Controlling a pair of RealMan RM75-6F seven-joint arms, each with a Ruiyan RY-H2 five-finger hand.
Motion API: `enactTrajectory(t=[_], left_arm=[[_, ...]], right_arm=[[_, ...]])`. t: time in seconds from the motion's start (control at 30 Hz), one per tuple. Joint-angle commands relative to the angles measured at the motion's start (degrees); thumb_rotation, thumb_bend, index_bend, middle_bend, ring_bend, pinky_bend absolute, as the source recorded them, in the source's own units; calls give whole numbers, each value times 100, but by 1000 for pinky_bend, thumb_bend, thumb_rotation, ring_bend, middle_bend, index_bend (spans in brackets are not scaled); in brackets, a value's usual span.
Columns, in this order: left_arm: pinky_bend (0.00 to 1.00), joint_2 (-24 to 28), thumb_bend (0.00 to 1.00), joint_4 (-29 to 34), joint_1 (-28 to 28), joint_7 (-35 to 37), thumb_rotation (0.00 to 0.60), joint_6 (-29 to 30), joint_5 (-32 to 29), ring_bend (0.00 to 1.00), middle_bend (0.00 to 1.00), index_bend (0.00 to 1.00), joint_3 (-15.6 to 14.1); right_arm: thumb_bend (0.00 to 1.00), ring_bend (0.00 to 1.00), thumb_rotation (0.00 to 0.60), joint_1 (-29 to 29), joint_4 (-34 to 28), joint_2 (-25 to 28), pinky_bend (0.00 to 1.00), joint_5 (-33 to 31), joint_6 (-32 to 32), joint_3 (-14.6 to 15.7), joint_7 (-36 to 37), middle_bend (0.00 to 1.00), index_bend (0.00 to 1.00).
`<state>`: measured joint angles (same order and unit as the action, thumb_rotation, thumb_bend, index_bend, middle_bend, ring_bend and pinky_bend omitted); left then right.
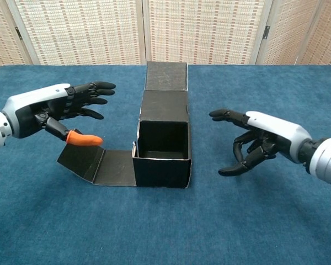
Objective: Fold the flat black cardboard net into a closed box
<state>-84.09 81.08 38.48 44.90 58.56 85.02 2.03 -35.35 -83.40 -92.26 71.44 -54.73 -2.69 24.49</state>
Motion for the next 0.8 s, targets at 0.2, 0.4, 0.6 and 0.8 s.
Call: enactTrajectory(t=[0.2, 0.4, 0.6, 0.8], left_arm=[[156, 115, 217, 176, -65, -11, 600, 85, 80, 0, 0, 0, 24], [156, 175, 217, 210, -99, 98, 600, 124, 153, 0, 0, 0, 21], [156, 214, 218, 178, -152, 265, 600, 178, 243, 0, 0, 0, -25], [156, 223, 216, 168, -217, 344, 600, 286, 296, 0, 0, 0, -38]], right_arm=[[0, 611, 600, -232, 291, -561, 1000, -423, 754, -536, 353, 0, 0], [0, 611, 600, -364, 583, -986, 1000, -645, 935, -721, 110, 0, 0], [0, 611, 600, -325, 795, -1306, 1000, -706, 795, -761, -238, 0, 0], [0, 622, 600, -337, 1141, -1704, 1000, -768, 692, -936, -335, 20, 0]])
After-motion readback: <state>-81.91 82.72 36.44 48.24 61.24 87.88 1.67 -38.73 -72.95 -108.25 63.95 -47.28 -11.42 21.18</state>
